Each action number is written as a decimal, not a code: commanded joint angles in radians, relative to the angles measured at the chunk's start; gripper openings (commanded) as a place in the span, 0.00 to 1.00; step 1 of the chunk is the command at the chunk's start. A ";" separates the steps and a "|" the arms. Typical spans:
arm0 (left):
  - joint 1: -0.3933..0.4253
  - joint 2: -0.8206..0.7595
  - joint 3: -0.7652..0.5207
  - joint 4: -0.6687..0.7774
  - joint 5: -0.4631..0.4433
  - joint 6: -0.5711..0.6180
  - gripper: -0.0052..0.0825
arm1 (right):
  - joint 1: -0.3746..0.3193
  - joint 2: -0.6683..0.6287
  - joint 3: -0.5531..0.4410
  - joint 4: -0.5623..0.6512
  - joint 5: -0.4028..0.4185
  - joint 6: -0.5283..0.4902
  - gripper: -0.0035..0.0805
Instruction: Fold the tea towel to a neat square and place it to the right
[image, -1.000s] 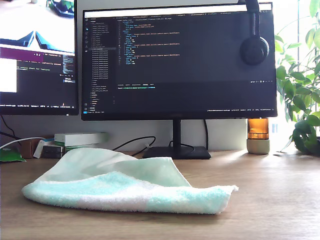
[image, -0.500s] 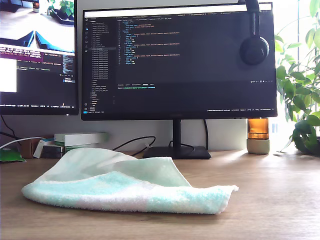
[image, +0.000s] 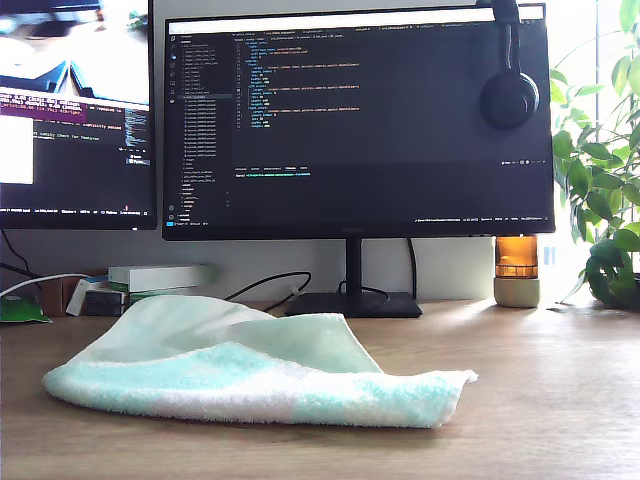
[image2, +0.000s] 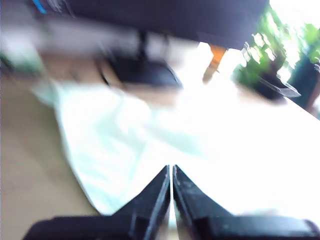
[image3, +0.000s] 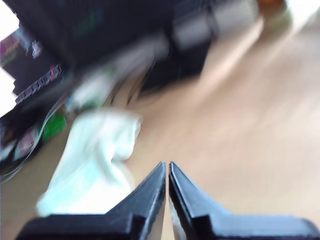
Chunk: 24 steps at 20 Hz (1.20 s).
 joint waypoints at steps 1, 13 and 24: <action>-0.023 0.100 0.059 0.023 0.046 0.000 0.04 | 0.006 0.055 0.003 0.008 -0.041 0.001 0.03; -0.172 0.800 0.539 -0.127 0.216 0.191 0.04 | 0.027 0.518 0.168 0.003 -0.444 -0.001 0.03; -0.198 1.233 0.931 -0.460 0.165 0.451 0.27 | 0.155 0.830 0.281 -0.013 -0.416 -0.113 0.10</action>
